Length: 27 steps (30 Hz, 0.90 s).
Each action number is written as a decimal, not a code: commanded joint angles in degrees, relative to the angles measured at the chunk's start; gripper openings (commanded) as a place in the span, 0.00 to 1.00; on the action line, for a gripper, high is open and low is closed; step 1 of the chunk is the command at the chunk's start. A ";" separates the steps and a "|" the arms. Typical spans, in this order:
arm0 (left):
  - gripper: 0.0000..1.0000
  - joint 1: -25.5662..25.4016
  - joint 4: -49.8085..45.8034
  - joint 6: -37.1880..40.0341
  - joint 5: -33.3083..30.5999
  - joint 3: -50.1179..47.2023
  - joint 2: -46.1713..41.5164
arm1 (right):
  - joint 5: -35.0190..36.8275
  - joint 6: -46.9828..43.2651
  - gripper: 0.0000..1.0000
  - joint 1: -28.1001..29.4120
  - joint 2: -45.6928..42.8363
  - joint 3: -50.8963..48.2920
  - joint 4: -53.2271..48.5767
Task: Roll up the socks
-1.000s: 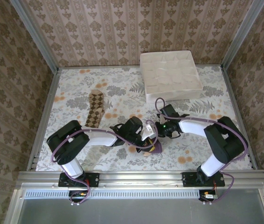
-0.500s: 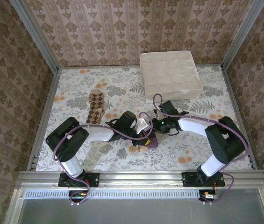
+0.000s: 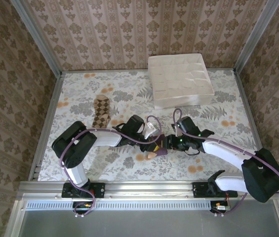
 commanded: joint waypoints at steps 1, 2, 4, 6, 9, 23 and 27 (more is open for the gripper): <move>0.00 0.25 -5.13 0.18 -2.49 -0.06 2.37 | 2.10 3.36 0.51 0.95 -2.19 -2.37 -0.52; 0.00 0.25 -5.09 0.17 -2.40 -0.01 2.45 | 2.12 4.01 0.51 1.22 -2.23 -2.91 0.63; 0.00 0.27 -5.12 0.29 -2.40 -0.01 2.45 | 1.93 4.42 0.52 1.43 -1.17 -3.04 2.10; 0.00 0.22 -5.12 0.45 -2.40 -0.01 2.45 | 0.71 4.61 0.51 1.49 0.65 -3.04 4.28; 0.00 0.14 -5.27 0.76 -2.40 0.31 2.63 | 0.27 4.80 0.50 1.62 3.56 -2.26 5.56; 0.19 -0.36 -7.67 8.90 -6.54 1.24 -0.59 | 0.85 2.87 0.32 1.67 12.46 -0.98 3.09; 0.26 -0.40 -11.10 17.48 -8.58 1.37 -5.93 | 1.65 3.21 0.31 1.28 12.85 -0.52 1.57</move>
